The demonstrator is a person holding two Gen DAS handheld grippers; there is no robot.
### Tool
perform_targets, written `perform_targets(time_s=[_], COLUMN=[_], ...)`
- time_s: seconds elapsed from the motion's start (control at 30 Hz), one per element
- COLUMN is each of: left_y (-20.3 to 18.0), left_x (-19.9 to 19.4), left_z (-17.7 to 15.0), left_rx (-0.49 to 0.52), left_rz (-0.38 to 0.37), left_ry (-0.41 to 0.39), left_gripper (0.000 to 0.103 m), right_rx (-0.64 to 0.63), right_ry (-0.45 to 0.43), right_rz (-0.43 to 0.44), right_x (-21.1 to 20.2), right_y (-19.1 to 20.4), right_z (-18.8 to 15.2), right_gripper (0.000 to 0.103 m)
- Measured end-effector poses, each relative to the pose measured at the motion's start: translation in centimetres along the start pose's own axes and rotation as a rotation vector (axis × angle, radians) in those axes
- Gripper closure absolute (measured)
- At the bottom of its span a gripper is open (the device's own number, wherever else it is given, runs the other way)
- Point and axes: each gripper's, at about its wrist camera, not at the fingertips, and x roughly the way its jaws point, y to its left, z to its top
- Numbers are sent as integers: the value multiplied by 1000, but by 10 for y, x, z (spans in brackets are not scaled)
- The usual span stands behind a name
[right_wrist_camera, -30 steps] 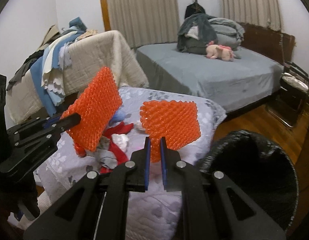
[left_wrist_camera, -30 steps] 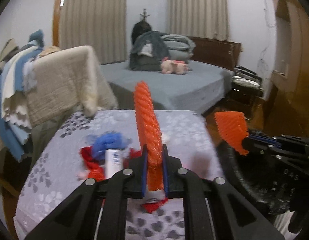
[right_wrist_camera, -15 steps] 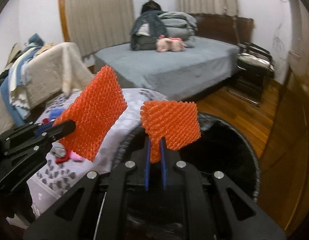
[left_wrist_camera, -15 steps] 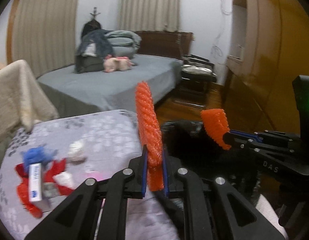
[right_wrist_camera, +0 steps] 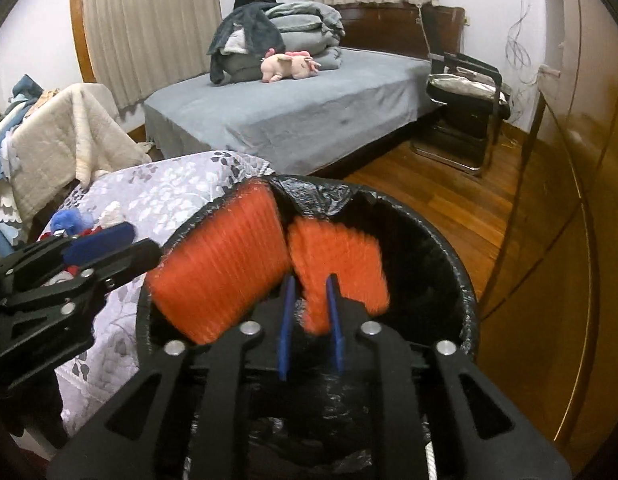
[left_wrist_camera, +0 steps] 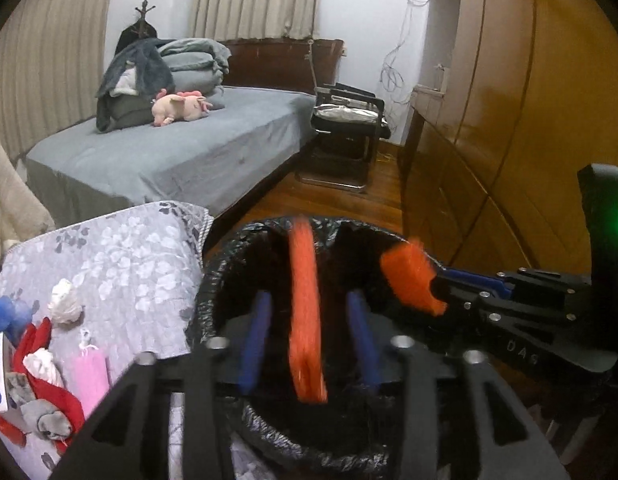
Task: Collect trash
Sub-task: 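Carry both orange foam nets over the black trash bin and open both tools, then return the right tool to the table and grasp the pink mesh bag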
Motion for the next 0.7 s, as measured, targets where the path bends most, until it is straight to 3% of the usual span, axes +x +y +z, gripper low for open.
perform_targets(time_s=[0.03, 0.13, 0.2, 0.3, 0.47, 0.7], left_y=[2, 12, 22, 41, 83, 144], left_x=[-2, -10, -20, -41, -75, -116], left_z=[-1, -3, -5, -9, -20, -43], left_rx=[-2, -16, -29, -54, -123, -188], left_rz=[3, 33, 64, 127, 244, 428], left_ry=[0, -7, -23, -57, -96, -122], left_gripper=[57, 48, 39, 25, 13, 11], right_rx=[1, 4, 5, 5, -35, -117], right_ry=[-1, -13, -32, -65, -94, -117], right_rz=[-4, -11, -13, 4, 65, 174], right_x=[0, -1, -5, -10, -10, 1], right_y=[0, 3, 8, 21, 60, 132], right_z=[-1, 1, 2, 8, 20, 32], right_gripper=[76, 54, 29, 14, 9, 9])
